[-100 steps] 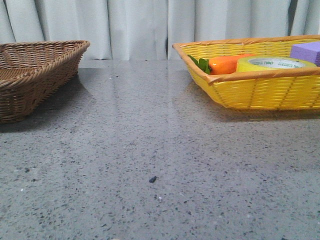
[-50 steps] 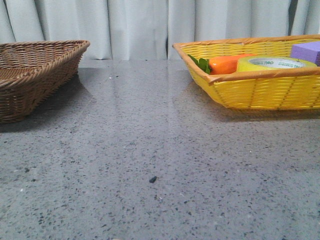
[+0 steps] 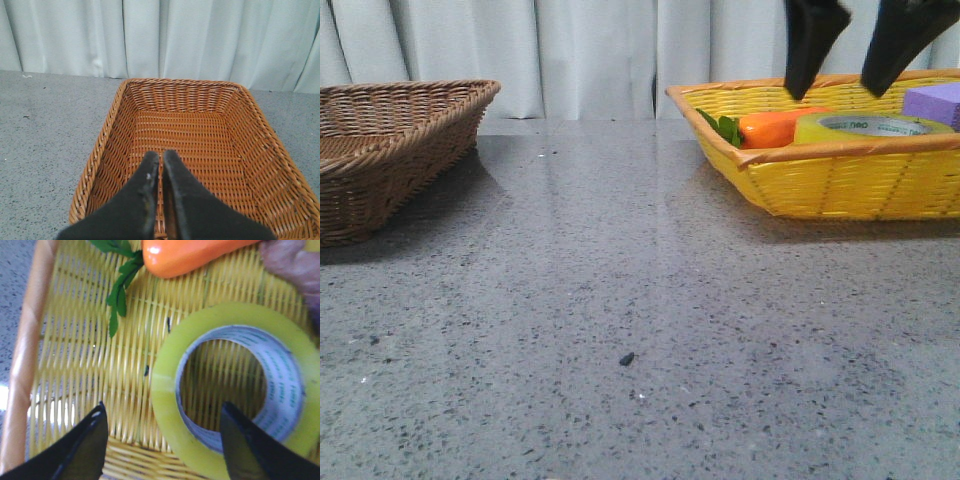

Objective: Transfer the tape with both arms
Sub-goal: 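Lower the right gripper into the yellow basket and grasp the tape roll, then lift the tape roll and set it on the table between the baskets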

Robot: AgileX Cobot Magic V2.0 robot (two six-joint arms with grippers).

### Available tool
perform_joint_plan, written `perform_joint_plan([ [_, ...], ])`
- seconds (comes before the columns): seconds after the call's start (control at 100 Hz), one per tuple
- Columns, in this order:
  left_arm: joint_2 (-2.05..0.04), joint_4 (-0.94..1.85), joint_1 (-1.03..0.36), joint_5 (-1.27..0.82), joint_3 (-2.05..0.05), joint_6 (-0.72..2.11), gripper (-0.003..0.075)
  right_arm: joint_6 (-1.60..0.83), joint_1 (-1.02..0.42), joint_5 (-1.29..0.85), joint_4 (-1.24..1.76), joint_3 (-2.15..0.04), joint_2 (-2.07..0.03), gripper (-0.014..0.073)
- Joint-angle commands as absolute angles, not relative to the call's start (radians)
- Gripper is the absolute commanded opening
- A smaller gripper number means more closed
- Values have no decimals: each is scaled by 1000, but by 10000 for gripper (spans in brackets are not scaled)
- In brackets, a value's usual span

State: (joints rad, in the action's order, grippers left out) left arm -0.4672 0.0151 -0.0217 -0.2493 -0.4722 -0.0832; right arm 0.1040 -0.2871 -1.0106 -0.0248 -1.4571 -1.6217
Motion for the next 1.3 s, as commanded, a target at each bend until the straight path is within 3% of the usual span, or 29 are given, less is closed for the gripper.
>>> perform_joint_plan([
  [0.0,-477,21,-21,-178,-509,-92,-21,92,-288,-1024,-27,-1530,-1641,404],
  [0.29,-477,21,-21,-178,-509,-92,-21,92,-288,-1055,-27,-1578,-1752,381],
  [0.51,-477,21,-21,-178,-509,-92,-21,92,-288,-1057,-27,-1578,-1766,85],
  [0.65,-477,21,-21,-178,-509,-92,-21,92,-288,-1057,-27,-1578,-1769,-11],
  [0.92,-477,21,-21,-176,-509,-92,-21,92,-288,-1156,-39,-1644,-1771,-18],
  [1.29,-477,21,-21,-176,-509,-92,-21,66,-396,-1310,0,-2025,-1771,-18],
])
